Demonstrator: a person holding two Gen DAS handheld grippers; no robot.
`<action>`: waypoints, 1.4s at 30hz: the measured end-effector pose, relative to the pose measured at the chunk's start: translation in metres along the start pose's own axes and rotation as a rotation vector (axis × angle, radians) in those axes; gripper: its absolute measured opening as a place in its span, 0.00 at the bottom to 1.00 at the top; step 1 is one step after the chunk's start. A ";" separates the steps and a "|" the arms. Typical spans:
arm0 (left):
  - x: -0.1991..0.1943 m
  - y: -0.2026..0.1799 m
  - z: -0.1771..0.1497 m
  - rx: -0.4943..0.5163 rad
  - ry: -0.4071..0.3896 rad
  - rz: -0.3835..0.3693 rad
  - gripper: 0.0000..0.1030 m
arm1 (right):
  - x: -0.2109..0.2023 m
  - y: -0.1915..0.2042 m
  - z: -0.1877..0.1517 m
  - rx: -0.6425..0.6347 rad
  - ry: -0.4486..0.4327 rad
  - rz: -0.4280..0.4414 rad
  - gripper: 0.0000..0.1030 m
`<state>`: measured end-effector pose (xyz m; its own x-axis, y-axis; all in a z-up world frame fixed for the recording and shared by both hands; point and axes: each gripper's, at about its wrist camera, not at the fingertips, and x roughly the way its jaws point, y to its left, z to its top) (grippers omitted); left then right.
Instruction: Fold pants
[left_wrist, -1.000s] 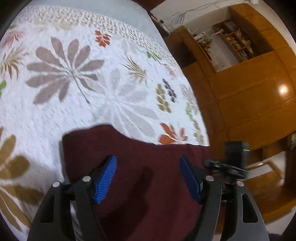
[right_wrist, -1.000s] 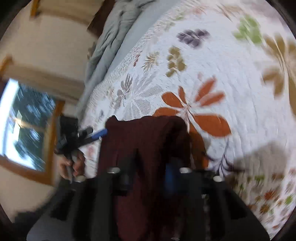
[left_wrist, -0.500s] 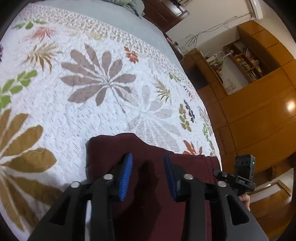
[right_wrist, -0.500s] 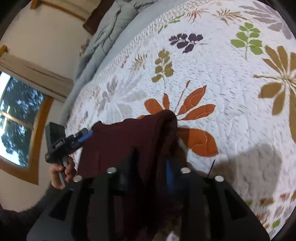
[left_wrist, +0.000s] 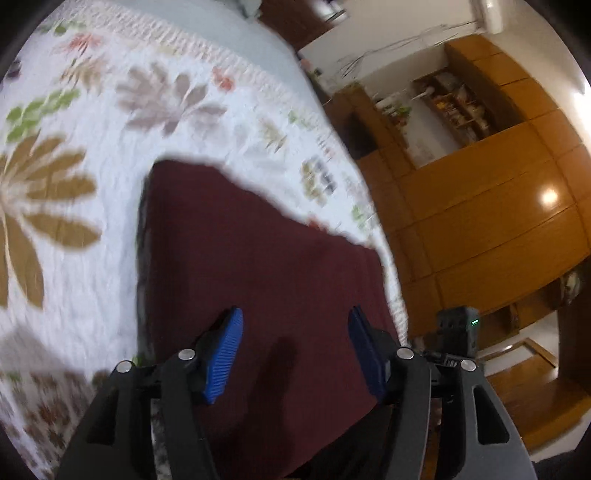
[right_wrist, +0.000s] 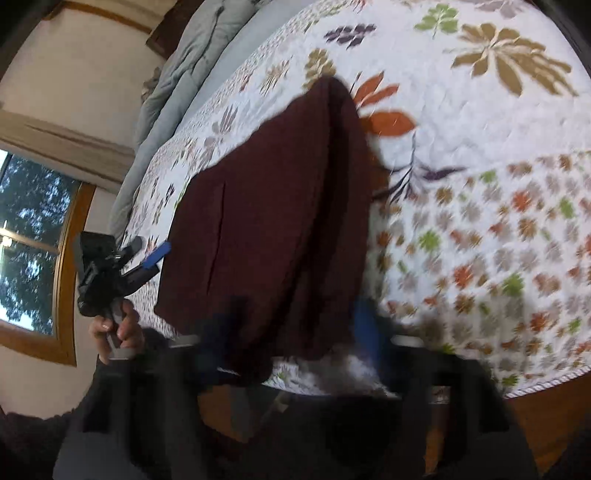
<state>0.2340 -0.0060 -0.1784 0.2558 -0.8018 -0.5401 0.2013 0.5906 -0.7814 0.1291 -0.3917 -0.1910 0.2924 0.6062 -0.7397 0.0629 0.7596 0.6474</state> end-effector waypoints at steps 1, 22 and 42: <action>0.002 0.004 -0.003 -0.002 -0.002 0.002 0.58 | 0.001 0.000 0.000 -0.014 -0.002 -0.010 0.29; -0.007 0.003 -0.060 0.037 0.015 -0.122 0.57 | 0.091 0.117 0.107 -0.055 0.069 0.303 0.31; 0.006 0.043 0.090 -0.075 -0.048 -0.079 0.63 | 0.119 0.076 0.121 0.164 -0.061 0.147 0.23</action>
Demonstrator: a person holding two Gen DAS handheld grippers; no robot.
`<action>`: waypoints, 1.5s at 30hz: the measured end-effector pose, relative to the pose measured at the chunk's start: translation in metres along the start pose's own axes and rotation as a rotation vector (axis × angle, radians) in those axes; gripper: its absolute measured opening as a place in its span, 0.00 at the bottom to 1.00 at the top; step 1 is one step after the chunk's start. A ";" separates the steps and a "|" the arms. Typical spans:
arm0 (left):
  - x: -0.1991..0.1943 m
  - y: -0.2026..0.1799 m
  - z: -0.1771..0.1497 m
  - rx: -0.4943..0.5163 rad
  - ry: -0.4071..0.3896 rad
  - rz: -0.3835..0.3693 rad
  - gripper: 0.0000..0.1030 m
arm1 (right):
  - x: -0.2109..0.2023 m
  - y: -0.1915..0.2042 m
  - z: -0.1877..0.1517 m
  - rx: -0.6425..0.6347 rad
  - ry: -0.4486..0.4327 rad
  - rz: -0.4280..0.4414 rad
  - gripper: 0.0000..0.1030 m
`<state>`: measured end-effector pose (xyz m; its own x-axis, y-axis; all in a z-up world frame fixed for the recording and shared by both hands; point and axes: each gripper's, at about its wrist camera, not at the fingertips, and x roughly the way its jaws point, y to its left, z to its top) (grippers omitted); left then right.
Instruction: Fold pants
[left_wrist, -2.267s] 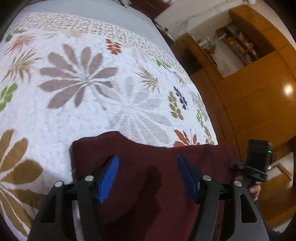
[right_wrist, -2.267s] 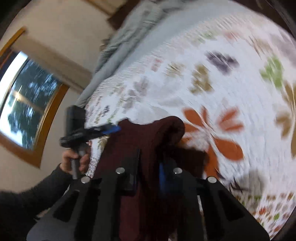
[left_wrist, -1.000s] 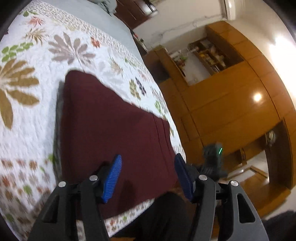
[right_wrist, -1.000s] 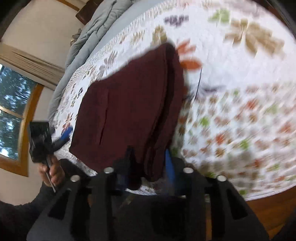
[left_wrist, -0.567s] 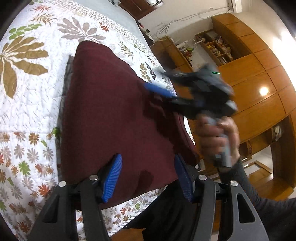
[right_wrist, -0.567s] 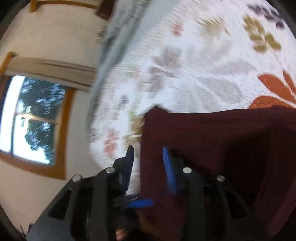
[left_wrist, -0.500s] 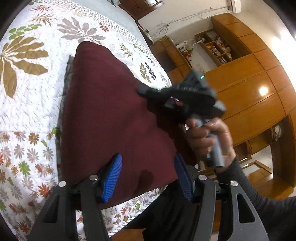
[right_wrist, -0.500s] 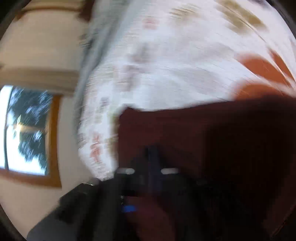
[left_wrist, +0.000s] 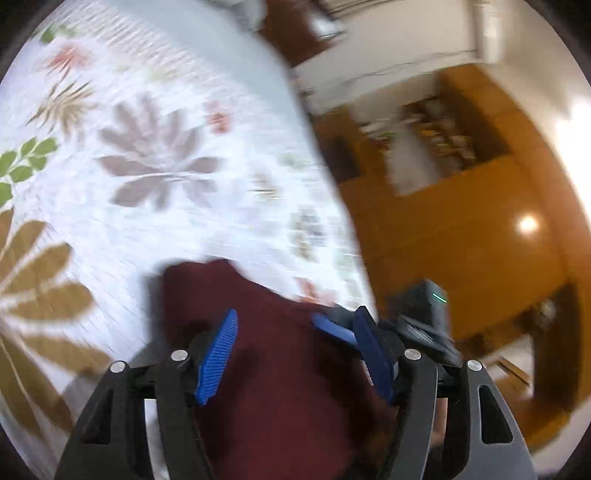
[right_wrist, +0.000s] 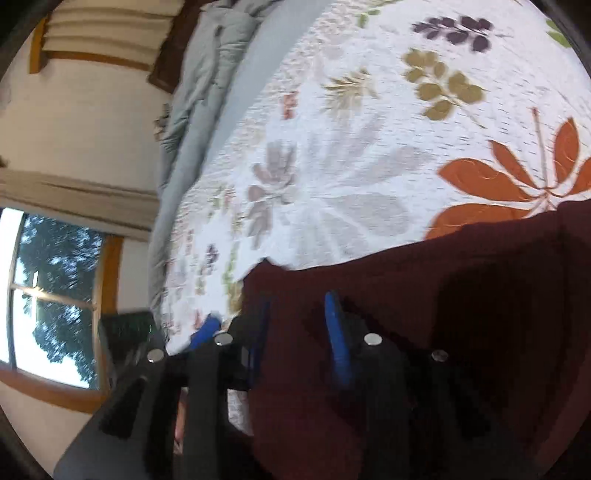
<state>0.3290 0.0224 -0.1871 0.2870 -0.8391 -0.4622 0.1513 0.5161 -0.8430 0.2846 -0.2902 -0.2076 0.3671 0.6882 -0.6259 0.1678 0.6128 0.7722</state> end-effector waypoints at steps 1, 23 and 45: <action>0.008 0.009 0.003 -0.020 0.025 0.009 0.62 | 0.001 -0.009 0.002 0.001 0.023 -0.021 0.11; 0.032 0.001 -0.004 0.103 0.069 0.180 0.59 | -0.136 -0.063 -0.106 -0.054 -0.121 0.092 0.36; -0.050 0.036 -0.042 -0.064 0.243 0.072 0.80 | -0.100 -0.129 -0.018 0.086 0.184 0.065 0.97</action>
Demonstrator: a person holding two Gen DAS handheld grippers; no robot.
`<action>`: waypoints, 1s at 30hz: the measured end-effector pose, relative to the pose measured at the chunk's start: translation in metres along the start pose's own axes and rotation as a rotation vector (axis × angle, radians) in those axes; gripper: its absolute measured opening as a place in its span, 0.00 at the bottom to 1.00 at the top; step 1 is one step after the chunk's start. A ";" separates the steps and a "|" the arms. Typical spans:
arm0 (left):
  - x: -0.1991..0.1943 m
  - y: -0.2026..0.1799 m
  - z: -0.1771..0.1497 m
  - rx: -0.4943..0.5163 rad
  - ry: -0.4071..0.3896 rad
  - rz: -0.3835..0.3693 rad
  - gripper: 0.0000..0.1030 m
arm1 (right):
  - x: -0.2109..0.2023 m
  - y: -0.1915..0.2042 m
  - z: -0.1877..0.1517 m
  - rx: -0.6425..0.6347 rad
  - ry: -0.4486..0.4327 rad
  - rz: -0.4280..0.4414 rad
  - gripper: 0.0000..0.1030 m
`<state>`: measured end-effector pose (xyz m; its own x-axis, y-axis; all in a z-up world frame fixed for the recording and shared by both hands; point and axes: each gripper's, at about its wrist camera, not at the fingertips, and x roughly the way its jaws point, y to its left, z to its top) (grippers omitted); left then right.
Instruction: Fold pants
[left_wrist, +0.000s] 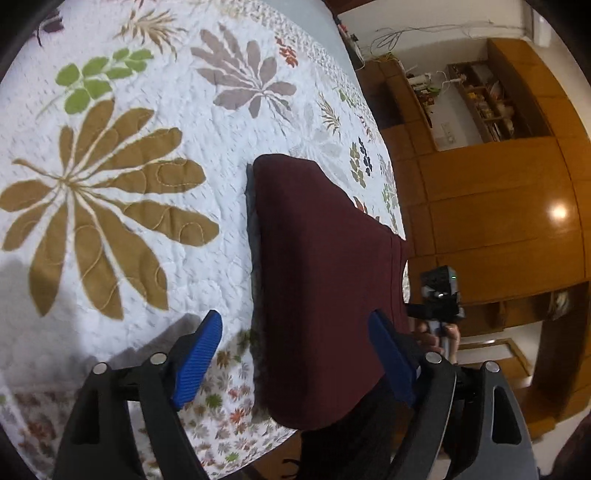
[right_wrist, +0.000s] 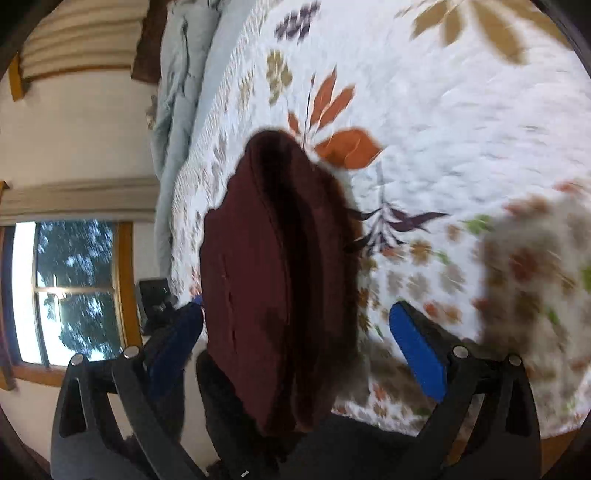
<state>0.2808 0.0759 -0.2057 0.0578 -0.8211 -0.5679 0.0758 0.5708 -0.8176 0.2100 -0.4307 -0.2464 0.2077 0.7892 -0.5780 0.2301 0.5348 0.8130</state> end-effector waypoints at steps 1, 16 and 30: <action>0.002 0.001 0.003 0.000 0.005 0.007 0.81 | 0.006 0.001 0.003 -0.003 0.016 -0.011 0.98; 0.047 -0.013 0.013 0.018 0.196 -0.044 0.84 | 0.047 0.019 0.010 -0.045 0.123 0.027 0.96; 0.080 -0.012 0.013 -0.036 0.251 -0.018 0.87 | 0.063 0.027 0.008 -0.059 0.157 0.033 0.98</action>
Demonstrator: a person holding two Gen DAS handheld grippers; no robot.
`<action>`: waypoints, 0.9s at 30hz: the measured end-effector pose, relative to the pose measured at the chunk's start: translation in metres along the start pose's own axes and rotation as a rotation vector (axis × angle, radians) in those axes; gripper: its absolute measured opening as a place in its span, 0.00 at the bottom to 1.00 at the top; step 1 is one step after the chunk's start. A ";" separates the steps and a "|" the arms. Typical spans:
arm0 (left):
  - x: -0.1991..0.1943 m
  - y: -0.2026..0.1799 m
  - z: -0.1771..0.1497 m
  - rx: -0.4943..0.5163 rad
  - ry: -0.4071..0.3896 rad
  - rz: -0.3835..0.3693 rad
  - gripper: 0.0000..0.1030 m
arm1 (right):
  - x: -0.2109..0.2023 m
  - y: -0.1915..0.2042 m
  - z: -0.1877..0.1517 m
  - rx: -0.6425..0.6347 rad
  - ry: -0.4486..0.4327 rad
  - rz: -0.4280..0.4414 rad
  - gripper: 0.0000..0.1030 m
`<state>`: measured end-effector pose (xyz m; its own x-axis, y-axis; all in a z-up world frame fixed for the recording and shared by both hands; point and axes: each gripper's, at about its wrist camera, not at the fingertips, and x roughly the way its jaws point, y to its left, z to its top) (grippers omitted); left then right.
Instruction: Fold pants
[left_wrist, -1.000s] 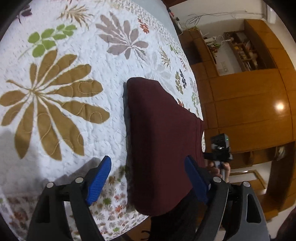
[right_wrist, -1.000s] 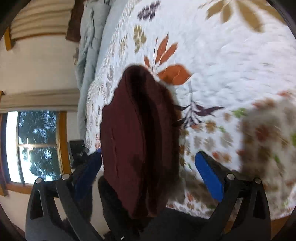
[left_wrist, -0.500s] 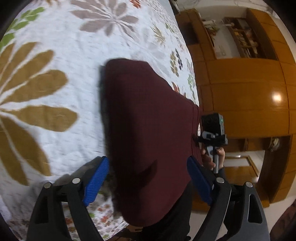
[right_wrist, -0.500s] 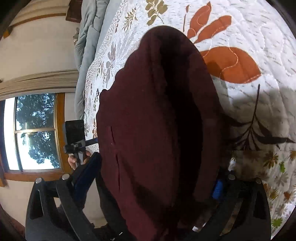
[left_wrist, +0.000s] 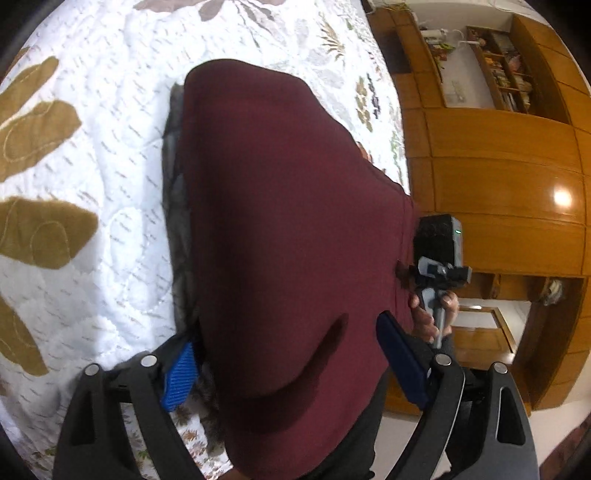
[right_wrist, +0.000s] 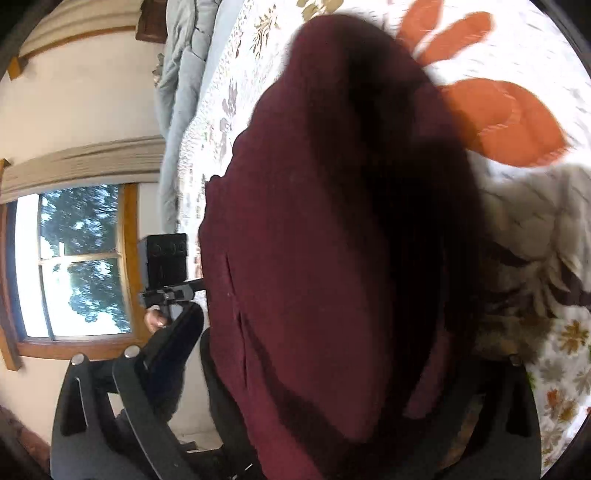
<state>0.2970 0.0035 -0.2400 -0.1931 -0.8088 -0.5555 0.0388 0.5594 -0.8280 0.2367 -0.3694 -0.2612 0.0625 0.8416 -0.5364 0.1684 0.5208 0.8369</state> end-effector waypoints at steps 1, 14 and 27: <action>0.002 -0.003 0.000 0.002 -0.002 0.011 0.87 | 0.005 0.004 0.000 -0.015 0.006 -0.016 0.98; 0.001 -0.019 -0.007 0.019 -0.092 0.094 0.65 | -0.009 0.004 -0.019 -0.062 -0.034 -0.041 0.51; -0.023 -0.032 -0.022 0.050 -0.152 0.060 0.41 | -0.021 0.044 -0.032 -0.105 -0.082 -0.072 0.43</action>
<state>0.2785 0.0086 -0.1992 -0.0389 -0.7943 -0.6063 0.0956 0.6010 -0.7935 0.2114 -0.3600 -0.2097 0.1344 0.7896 -0.5987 0.0723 0.5948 0.8006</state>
